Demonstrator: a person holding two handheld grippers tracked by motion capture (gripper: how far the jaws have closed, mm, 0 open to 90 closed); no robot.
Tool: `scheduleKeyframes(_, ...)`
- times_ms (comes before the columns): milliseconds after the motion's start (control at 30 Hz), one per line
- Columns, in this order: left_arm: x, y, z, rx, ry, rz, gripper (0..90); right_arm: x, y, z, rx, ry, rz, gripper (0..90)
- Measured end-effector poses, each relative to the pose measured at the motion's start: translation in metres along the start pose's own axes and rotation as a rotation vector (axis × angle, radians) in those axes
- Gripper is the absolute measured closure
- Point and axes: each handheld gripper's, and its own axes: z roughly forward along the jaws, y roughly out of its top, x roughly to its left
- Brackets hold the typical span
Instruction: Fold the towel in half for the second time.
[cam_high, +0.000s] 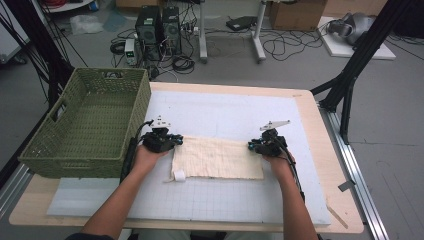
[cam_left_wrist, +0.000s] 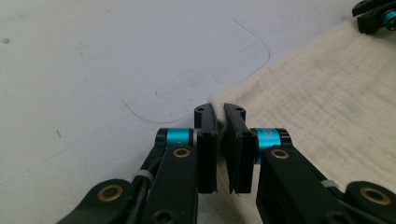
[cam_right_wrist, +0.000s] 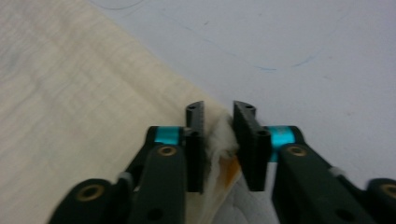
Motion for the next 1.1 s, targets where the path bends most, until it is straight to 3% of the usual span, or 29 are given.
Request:
scheduleKeyframes(100, 0.0, 0.0, 0.0, 0.005, 0.011, 0.003, 83.5, 0.004, 0.002, 0.0, 0.009, -0.011, -0.051, 84.3)
scheduleKeyframes(167, 0.0, 0.001, -0.002, -0.023, 0.025, 0.002, 83.7, 0.004, 0.002, -0.001, 0.003, -0.036, -0.06, 84.3)
scheduleKeyframes(267, -0.003, 0.003, -0.004, -0.065, 0.038, 0.009, 83.8, 0.004, 0.004, -0.006, -0.059, -0.074, -0.058, 84.3)
scheduleKeyframes(367, -0.003, 0.005, -0.008, -0.083, 0.031, 0.016, 83.8, 0.008, 0.007, -0.011, -0.094, -0.101, -0.093, 84.3)
scheduleKeyframes(600, -0.006, 0.004, -0.016, -0.14, 0.007, 0.018, 83.5, 0.012, 0.003, -0.02, -0.133, -0.1, -0.111, 84.2)
scheduleKeyframes(1100, -0.014, -0.007, -0.027, -0.163, -0.025, 0.028, 83.3, 0.022, -0.001, -0.032, -0.163, -0.094, -0.161, 84.0)
